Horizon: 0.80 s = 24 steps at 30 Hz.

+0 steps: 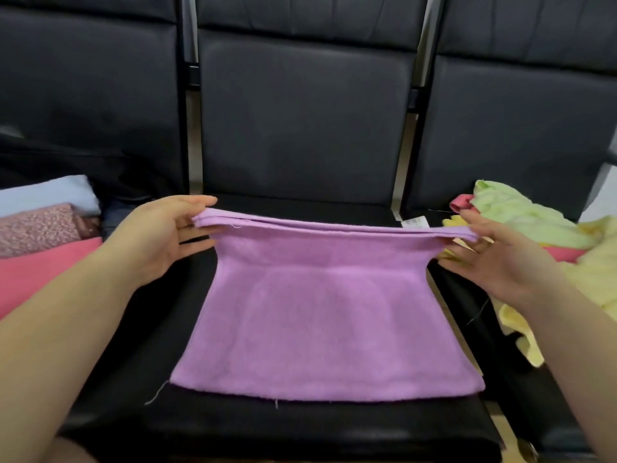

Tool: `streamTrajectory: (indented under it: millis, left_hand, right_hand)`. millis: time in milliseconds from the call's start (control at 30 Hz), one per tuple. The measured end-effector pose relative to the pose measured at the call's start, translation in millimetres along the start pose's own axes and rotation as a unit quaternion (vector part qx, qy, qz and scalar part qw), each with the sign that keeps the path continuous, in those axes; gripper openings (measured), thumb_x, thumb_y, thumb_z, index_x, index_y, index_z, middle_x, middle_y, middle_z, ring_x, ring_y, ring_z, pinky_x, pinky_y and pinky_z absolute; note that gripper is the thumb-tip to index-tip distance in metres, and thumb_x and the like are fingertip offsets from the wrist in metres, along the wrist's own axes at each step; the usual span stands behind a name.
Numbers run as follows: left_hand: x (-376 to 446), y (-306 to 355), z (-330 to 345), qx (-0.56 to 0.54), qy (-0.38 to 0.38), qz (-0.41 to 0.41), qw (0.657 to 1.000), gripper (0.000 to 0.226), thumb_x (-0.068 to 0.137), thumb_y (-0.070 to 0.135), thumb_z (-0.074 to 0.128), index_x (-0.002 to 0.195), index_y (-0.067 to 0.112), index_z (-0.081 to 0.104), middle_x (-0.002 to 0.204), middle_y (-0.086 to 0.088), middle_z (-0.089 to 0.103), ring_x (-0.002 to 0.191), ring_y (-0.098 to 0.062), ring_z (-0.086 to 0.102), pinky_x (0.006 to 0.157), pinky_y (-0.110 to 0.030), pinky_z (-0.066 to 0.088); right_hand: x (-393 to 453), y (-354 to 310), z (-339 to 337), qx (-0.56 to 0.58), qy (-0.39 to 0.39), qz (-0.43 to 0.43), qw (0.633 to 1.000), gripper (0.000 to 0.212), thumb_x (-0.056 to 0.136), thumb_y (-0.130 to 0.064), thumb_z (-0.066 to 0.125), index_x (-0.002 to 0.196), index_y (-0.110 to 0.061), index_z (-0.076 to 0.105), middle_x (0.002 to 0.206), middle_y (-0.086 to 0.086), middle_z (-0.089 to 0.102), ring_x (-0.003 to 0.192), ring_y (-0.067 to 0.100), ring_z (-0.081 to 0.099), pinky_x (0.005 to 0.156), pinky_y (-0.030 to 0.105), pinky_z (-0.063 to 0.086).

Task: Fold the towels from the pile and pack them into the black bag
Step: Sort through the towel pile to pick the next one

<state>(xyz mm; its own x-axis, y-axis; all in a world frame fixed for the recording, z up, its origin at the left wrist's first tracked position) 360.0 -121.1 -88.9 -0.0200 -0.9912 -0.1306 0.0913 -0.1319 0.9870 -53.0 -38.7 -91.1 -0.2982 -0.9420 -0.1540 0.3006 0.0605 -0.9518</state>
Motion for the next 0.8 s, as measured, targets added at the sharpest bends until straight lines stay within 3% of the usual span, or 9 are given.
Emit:
streamTrajectory:
  millis: [100,233,300,400,500,600,667,800]
  left_hand:
    - [-23.8,-9.5,-0.7,0.039,-0.051,-0.054,0.996,0.025,0.095,0.009,0.043,0.089,0.015,0.067,0.068,0.000,0.070,0.056,-0.007,0.067,0.054,-0.019,0.056]
    - [-55.7,-31.1,-7.3,0.169,-0.111,-0.120,0.972,0.021,0.094,0.009,0.048,0.090,0.011,0.069,0.061,-0.001,0.064,0.046,-0.006,0.058,0.043,-0.014,0.047]
    - [-67.9,-50.0,-12.0,0.279,-0.138,-0.141,0.940,0.019,0.093,0.008,0.051,0.091,0.009,0.070,0.060,-0.002,0.063,0.044,-0.006,0.051,0.040,-0.013,0.041]
    - [-83.3,-87.7,-15.3,0.433,-0.195,-0.177,0.862,0.015,0.094,0.011,0.054,0.090,0.011,0.068,0.058,-0.002,0.062,0.042,-0.007,0.043,0.041,-0.016,0.035]
    - [-89.2,-110.4,-17.5,0.520,-0.226,-0.171,0.806,0.007,0.094,0.020,0.057,0.090,0.016,0.061,0.055,0.003,0.061,0.042,-0.007,0.044,0.044,-0.018,0.037]
    - [-87.9,-105.6,-13.3,0.533,-0.223,-0.096,0.811,0.005,0.094,0.020,0.057,0.091,0.016,0.059,0.059,0.004,0.061,0.045,-0.007,0.046,0.046,-0.018,0.040]
    - [-90.7,-103.6,-12.6,0.517,-0.229,-0.068,0.822,0.005,0.092,0.020,0.061,0.093,0.016,0.059,0.061,0.004,0.061,0.046,-0.007,0.047,0.048,-0.019,0.041]
    - [-98.2,-106.8,-16.4,0.514,-0.263,-0.037,0.816,0.029,0.079,0.023,0.077,0.098,0.025,0.055,0.058,0.009,0.058,0.052,-0.004,0.050,0.056,-0.018,0.040]
  right_hand:
    - [-22.7,4.7,-12.7,-0.101,0.000,0.027,0.994,0.023,0.093,-0.006,0.042,0.099,-0.013,0.063,0.087,0.005,0.061,0.092,0.024,0.061,0.090,0.044,0.050]
    - [-52.2,21.1,-28.1,-0.227,-0.025,0.103,0.968,0.019,0.090,-0.001,0.047,0.092,-0.003,0.066,0.091,0.014,0.062,0.090,0.026,0.061,0.089,0.044,0.051]
    - [-68.4,39.3,-33.1,-0.320,-0.048,0.156,0.933,0.019,0.090,0.000,0.050,0.093,-0.002,0.068,0.094,0.017,0.064,0.090,0.026,0.061,0.082,0.039,0.053]
    - [-87.1,65.1,-38.8,-0.488,-0.075,0.198,0.847,0.016,0.089,-0.006,0.057,0.092,-0.009,0.072,0.092,0.010,0.064,0.083,0.020,0.060,0.067,0.027,0.052]
    - [-92.9,72.1,-35.8,-0.590,-0.102,0.173,0.782,0.013,0.087,-0.012,0.062,0.089,-0.018,0.073,0.087,0.001,0.064,0.081,0.014,0.059,0.066,0.021,0.049]
    - [-92.0,60.9,-29.7,-0.625,-0.083,0.103,0.769,0.004,0.086,-0.016,0.067,0.085,-0.018,0.071,0.087,0.000,0.068,0.082,0.012,0.061,0.064,0.018,0.045]
    - [-90.8,52.1,-19.0,-0.667,-0.066,0.047,0.741,0.003,0.087,-0.020,0.068,0.084,-0.021,0.069,0.091,-0.004,0.068,0.085,0.009,0.061,0.066,0.016,0.042]
    - [-96.1,56.7,39.8,-0.680,-0.121,-0.046,0.721,0.004,0.087,-0.025,0.066,0.087,-0.027,0.069,0.093,-0.014,0.066,0.081,0.002,0.057,0.072,0.016,0.044]
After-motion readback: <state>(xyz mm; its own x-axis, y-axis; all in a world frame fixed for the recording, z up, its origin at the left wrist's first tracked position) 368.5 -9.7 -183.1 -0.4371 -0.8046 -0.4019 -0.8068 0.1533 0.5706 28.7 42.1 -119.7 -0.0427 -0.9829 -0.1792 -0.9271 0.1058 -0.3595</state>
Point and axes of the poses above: each hand's wrist, its own x-axis towards the middle knuckle, its own z-axis out of the palm, y = z × x, the point moved 10 cm from there along x, towards the middle knuckle
